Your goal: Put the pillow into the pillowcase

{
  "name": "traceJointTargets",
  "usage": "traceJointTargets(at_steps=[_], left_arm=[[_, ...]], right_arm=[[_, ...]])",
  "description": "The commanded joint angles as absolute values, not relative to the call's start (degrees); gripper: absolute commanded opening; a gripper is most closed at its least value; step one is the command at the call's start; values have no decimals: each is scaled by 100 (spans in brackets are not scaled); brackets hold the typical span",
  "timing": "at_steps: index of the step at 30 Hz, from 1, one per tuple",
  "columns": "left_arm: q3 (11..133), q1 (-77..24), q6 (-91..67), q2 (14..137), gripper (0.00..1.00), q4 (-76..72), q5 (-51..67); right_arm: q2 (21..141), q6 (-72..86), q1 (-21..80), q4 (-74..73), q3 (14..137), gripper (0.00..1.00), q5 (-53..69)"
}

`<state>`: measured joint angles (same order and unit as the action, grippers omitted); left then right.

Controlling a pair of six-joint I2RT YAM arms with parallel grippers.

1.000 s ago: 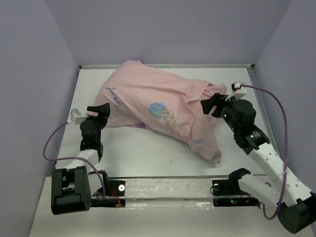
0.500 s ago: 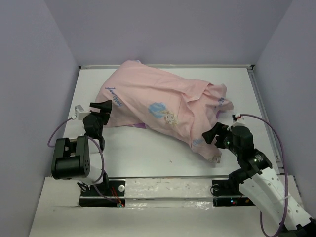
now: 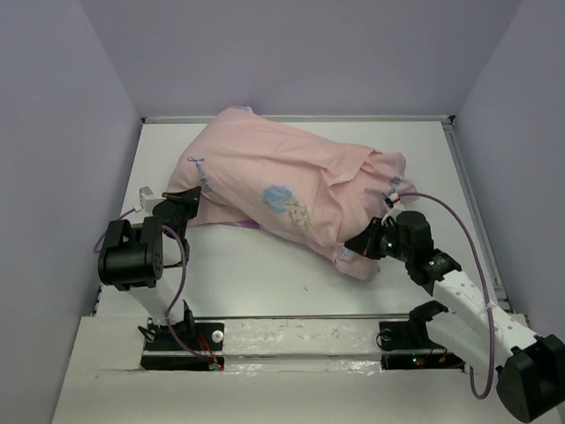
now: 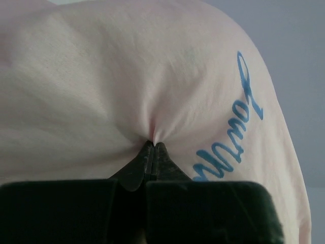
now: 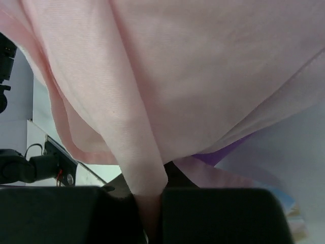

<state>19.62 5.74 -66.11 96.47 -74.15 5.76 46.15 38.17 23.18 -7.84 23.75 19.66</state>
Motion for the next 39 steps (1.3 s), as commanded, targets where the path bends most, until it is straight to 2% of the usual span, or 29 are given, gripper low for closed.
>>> traceJointTargets(at_steps=[1,4,6,7,8,10,11,12,14,17,21,22,24,28,30,31,32,33,34,35,36,37,39], left_arm=[[1908,598,-6461,9318,0,-9264,554],[1574,598,-6285,8090,0,-8478,422],[1460,580,-5961,6527,0,-7686,247],[1468,571,-5820,5947,0,-6698,168],[1503,563,-5662,4732,0,-6184,80],[1862,527,-5222,3591,0,-5085,-272],[2246,519,-4873,2655,0,-3644,-438],[2476,519,-4869,2289,0,-3630,-483],[3282,519,-4405,1671,0,-2464,-527],[4006,519,-3905,1442,0,-1408,-501],[4719,519,-3613,1897,0,-949,-212],[4694,519,-3630,2273,0,-1010,-98],[4483,519,-3700,2766,0,-1212,383],[3921,519,-4138,3953,0,-2378,633],[3788,492,-4218,4682,0,-2688,528],[3797,483,-4254,5207,0,-2907,484],[3823,483,-4254,5464,0,-3014,457],[3902,483,-4254,5719,7,-3154,379],[3955,466,-4350,6174,36,-3434,361],[4077,457,-4394,6353,53,-3558,439],[4156,457,-4455,6511,67,-3664,474],[4201,431,-4543,6608,81,-3891,475],[4358,282,-4545,6636,95,-4104,405]], right_arm=[[4317,3612,2303,-157,2891,0,2250],[3877,3455,2303,-868,3391,0,2477],[3675,3191,2303,-1597,3969,0,2723],[3578,3103,2303,-1808,4173,0,3003],[3377,2946,2303,-2228,4375,0,3128],[3165,2848,2303,-2591,5034,0,3330],[2973,2856,2303,-2845,5471,0,3496],[2919,2883,2303,-2926,5476,0,3498],[2787,3110,2303,-3102,6124,0,3673],[2804,3348,2303,-3321,6887,0,3569],[3092,3454,2303,-3586,7076,0,2235],[3198,3384,2303,-3577,6988,0,1632],[3470,3401,2303,-3368,6541,0,1162],[4426,3384,2303,-2621,5699,0,-302],[4928,3471,1813,-1962,5389,0,-256],[5635,3567,1489,-1568,5362,0,694],[6017,3655,1163,-1356,5353,0,1121],[6395,3752,629,-1153,5370,0,1456],[6746,3857,459,-864,5527,0,1911],[7324,3884,292,-757,5641,6,1881],[7539,3902,229,-695,5747,20,1707],[7732,3885,176,-686,5905,45,1653],[8093,3850,123,-598,6397,60,1670]])
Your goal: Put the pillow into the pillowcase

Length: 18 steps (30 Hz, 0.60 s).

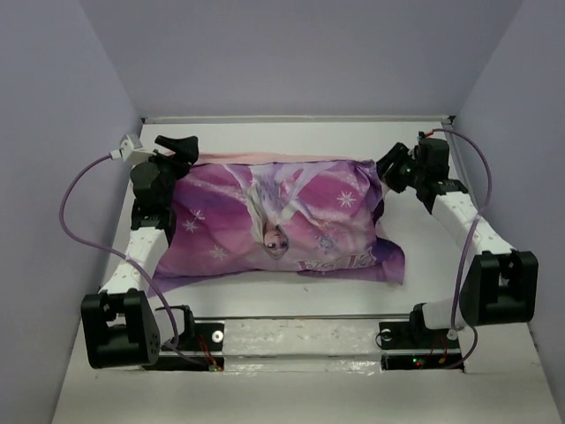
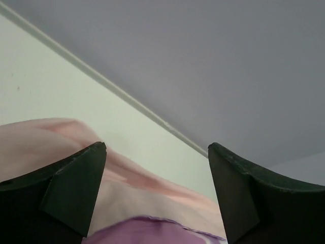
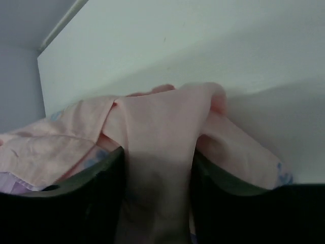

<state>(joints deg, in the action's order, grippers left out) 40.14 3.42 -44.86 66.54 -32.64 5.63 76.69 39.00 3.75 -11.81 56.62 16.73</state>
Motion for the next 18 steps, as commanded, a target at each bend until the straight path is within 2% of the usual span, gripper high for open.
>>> traceJointTargets(at_steps=[1,3,9,13,16,18], left_arm=[[4481,203,-4457,6601,99,-4017,361],[4798,106,-4202,6426,99,-3746,343],[4589,35,-3842,5538,99,-3025,-236],[3992,26,-3753,4976,99,-2444,-518],[3586,70,-3718,4694,99,-1980,-1071],[3586,175,-3683,4728,99,-1838,-1186]], right_arm=[[8156,3797,123,-598,6564,74,1461],[8244,3570,123,-694,7100,90,1154],[8297,3147,123,-1072,8199,96,940],[7736,3146,123,-924,7658,97,1089],[7348,3331,482,-317,6472,96,1729],[7452,3270,746,-194,5934,96,1679]])
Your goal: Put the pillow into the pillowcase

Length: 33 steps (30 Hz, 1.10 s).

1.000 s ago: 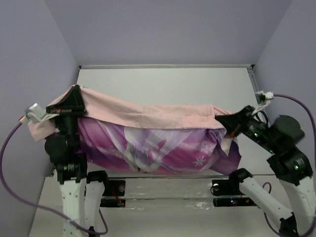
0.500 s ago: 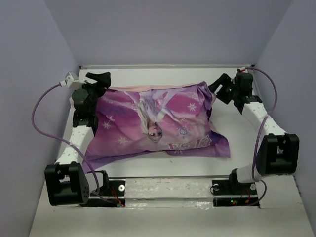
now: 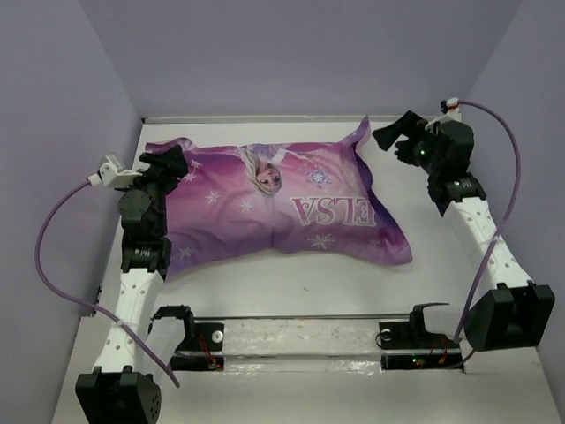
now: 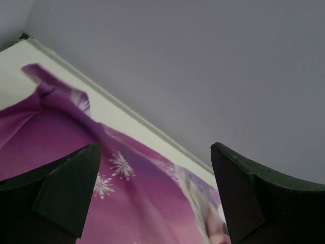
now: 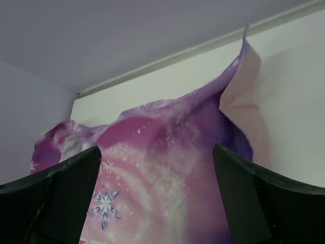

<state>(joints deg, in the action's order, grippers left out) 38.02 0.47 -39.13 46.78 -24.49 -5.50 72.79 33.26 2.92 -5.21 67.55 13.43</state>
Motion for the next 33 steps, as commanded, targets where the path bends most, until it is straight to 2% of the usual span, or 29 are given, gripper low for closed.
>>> traceJointTargets(at_steps=[1,3,4,5,7,11,14,15,16,19,24,26,27,28,30,32,33], left_arm=[[3629,219,-3674,4789,99,-1733,-1169],[3796,395,-3613,5062,99,-1618,-942],[3858,526,-3578,5263,99,-1504,-862],[3911,527,-3534,5378,99,-1451,-783],[4060,755,-3367,5745,99,-1363,-650],[3973,1457,-3612,6572,99,-1661,-152],[4297,2021,-3525,7388,99,-1460,-35],[4359,2065,-3507,7505,99,-1476,304],[4359,2013,-3550,7575,99,-1546,438],[4210,1471,-3717,7603,99,-1757,360],[4017,74,-3980,7646,99,-2161,123],[3999,-183,-4051,7743,99,-2451,245],[4008,-245,-4078,7752,99,-2530,429],[4112,-272,-4017,7752,99,-2575,483],[4297,-290,-3885,7621,99,-2313,423],[4359,-273,-3683,7193,99,-1989,63],[4325,-220,-3657,6998,99,-1856,-217]], right_arm=[[7531,3226,747,-167,5802,94,1644],[7698,3173,747,-80,5477,88,1390],[7751,3077,747,-70,5380,80,1093],[7813,2998,747,-70,5335,79,1012],[7979,2944,747,-71,5248,81,792],[8340,3015,747,-18,5230,88,1203],[8254,3076,747,202,5072,70,1266],[8149,3076,747,220,5019,58,1266],[8017,3094,747,220,4914,32,1248],[7341,3068,747,141,4825,0,906],[5857,2936,747,-385,4641,0,572],[5495,2909,747,-588,4579,0,510],[5337,2883,747,-632,4544,5,527],[5213,2874,747,-659,4561,29,553],[5150,2787,747,-685,4649,57,764],[5526,2725,747,-886,5087,74,853],[5615,2699,747,-975,5193,77,792]])
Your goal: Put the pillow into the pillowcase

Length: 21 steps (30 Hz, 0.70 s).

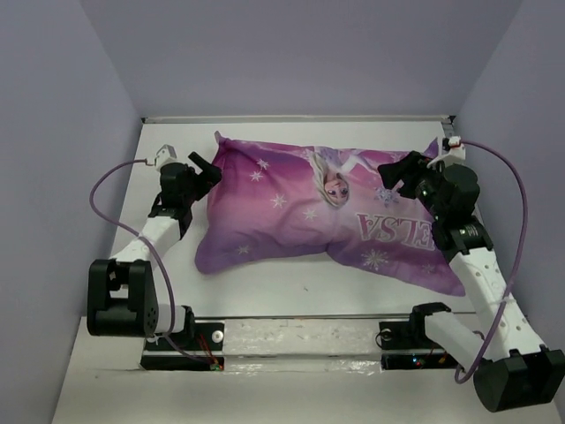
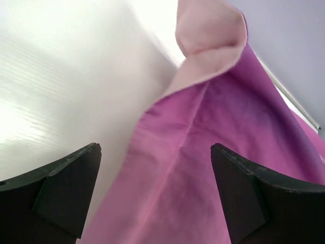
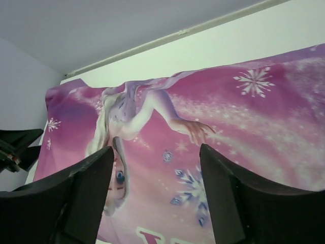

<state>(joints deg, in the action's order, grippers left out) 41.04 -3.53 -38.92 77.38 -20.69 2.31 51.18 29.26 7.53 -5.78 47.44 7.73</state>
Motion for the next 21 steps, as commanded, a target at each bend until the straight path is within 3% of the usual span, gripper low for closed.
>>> traceJointTargets(at_steps=[1,5,10,16,21], left_arm=[[4107,-11,-3769,6805,99,-1776,-255],[2982,527,-4139,5672,99,-1767,412],[2005,720,-4043,5256,99,-2281,1247],[2144,800,-4525,6387,99,-4495,2134],[2636,800,-4614,7460,99,-5351,2441]], right_arm=[[5668,2681,747,-906,5255,80,721],[6396,2636,747,-563,5518,79,878],[6811,2610,747,-422,5564,77,1072],[6549,2549,747,-404,5450,78,582],[6609,2584,423,-457,5633,79,905]])
